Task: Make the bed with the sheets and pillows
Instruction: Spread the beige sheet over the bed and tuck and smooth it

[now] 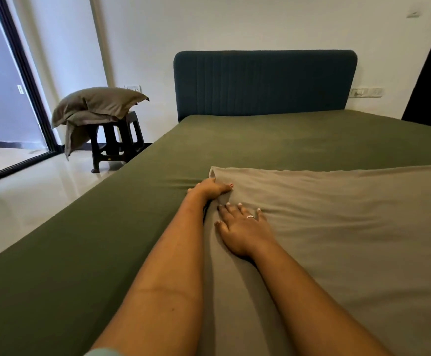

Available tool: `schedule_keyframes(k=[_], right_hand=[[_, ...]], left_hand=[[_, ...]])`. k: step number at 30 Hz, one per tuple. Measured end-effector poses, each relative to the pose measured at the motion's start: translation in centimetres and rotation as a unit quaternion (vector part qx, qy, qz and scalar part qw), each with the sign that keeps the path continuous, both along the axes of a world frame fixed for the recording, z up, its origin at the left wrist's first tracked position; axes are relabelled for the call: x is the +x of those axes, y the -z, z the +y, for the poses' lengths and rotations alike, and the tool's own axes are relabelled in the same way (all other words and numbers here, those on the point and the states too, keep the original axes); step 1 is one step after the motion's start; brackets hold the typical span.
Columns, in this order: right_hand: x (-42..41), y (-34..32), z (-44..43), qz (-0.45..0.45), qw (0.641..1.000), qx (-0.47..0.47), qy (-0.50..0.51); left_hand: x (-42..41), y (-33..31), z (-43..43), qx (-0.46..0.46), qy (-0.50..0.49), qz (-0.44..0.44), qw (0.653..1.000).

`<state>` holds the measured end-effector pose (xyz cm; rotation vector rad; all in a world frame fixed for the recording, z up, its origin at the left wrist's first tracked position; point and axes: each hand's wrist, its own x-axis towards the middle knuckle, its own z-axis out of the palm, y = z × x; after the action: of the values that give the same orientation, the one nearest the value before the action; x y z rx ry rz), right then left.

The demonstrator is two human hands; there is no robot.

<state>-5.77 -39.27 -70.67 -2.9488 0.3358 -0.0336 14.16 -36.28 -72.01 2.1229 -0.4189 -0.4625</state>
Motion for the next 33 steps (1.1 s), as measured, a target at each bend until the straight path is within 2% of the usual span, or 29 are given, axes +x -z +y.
schedule_keyframes(k=[4, 7, 12, 16, 20, 25, 33], right_hand=[[0.2, -0.2, -0.1, 0.002, 1.0, 0.007, -0.008], [0.3, -0.3, 0.1, -0.013, 1.0, 0.004, -0.013], [1.2, -0.5, -0.7, 0.013, 0.999, 0.023, -0.027], [5.0, -0.4, -3.7, -0.004, 1.0, 0.007, 0.015], [9.3, 0.0, -5.9, -0.003, 0.995, -0.013, 0.096], [13.3, 0.3, -6.3, -0.008, 0.993, -0.02, 0.114], [12.4, 0.4, -4.4, -0.015, 0.999, -0.033, -0.005]], left_hand=[[-0.7, -2.0, -1.6, -0.117, -0.028, -0.055, 0.991], [-0.1, -1.8, -1.8, -0.142, -0.016, -0.102, 0.984], [-1.2, -2.1, -1.1, 0.027, 0.057, -0.228, 0.972], [-1.3, -1.9, 0.0, 0.093, 0.018, -0.24, 0.966], [-0.5, -1.5, 0.9, 0.264, -0.013, -0.228, 0.937], [0.0, -1.1, 0.6, 0.283, -0.019, -0.22, 0.933], [-4.0, -0.9, 4.0, 0.245, -0.023, -0.254, 0.935]])
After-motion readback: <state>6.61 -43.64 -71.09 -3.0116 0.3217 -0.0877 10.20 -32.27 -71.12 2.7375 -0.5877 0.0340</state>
